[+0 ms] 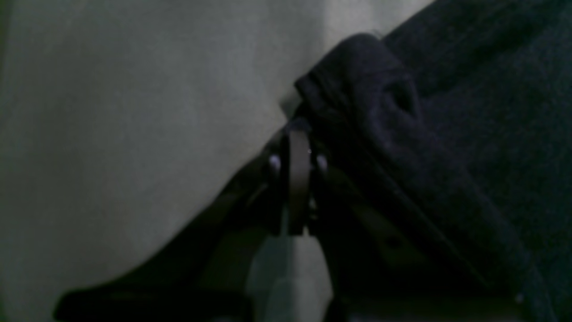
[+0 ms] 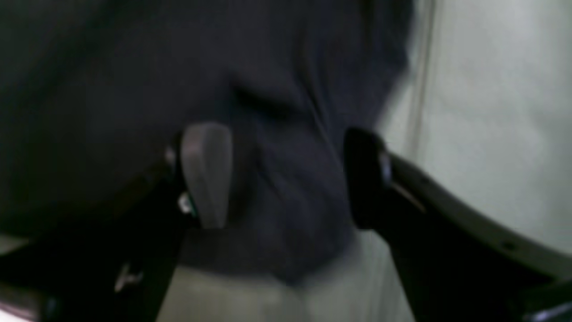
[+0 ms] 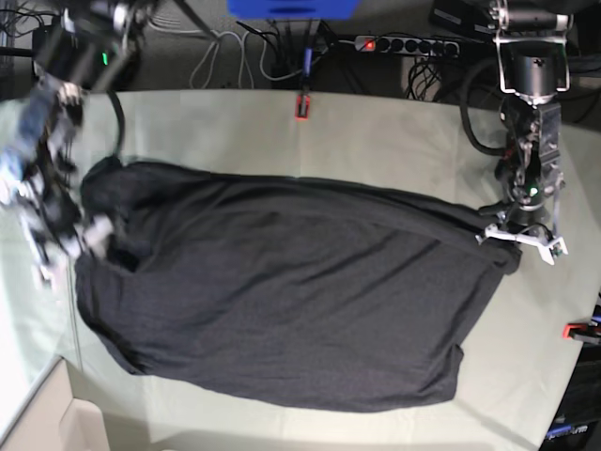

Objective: Layout the t-shirt on the table in an organized manner, then fold the t-shirt properly
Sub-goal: 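Regrasp the shirt corner with the right gripper and lift it, then pull the shirt edge with both grippers away from the robot, flattening it, then release the shirt and move both grippers to the shirt's sides, then grasp the shirt sides with both grippers midway along the shirt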

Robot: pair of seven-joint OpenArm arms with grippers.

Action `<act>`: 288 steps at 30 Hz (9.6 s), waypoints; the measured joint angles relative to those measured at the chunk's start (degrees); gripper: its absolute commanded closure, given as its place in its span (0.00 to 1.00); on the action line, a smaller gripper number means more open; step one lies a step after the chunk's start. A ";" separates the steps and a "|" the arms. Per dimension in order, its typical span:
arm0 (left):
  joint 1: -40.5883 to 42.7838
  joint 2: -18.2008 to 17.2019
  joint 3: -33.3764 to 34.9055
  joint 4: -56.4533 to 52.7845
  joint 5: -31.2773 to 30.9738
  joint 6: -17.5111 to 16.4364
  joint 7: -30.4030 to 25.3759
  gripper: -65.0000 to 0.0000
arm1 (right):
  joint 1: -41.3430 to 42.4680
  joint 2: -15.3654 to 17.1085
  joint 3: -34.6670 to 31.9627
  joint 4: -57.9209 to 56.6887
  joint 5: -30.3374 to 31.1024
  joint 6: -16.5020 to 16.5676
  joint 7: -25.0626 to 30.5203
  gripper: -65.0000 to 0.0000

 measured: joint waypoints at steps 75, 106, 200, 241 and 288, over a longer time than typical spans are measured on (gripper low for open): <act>-5.25 -6.01 -8.33 17.51 -0.13 -0.26 25.68 1.00 | -10.78 -0.76 14.71 15.74 0.61 0.00 1.33 1.00; 17.31 -6.19 -10.38 19.89 -0.68 -0.55 25.73 1.00 | -22.95 -3.89 18.40 10.40 0.20 0.00 10.67 1.00; 4.44 -4.59 -15.04 26.80 0.09 -0.02 25.44 0.35 | 25.14 12.31 -33.68 -62.77 0.11 -20.63 57.86 0.45; 4.46 -2.69 -15.21 26.51 0.28 -0.02 26.03 0.35 | 23.06 12.48 -33.75 -62.71 0.09 -40.35 57.86 0.45; 5.03 -2.84 -15.08 26.49 0.31 -0.02 25.49 0.35 | 22.93 13.60 -33.42 -62.71 0.13 -56.85 62.97 0.45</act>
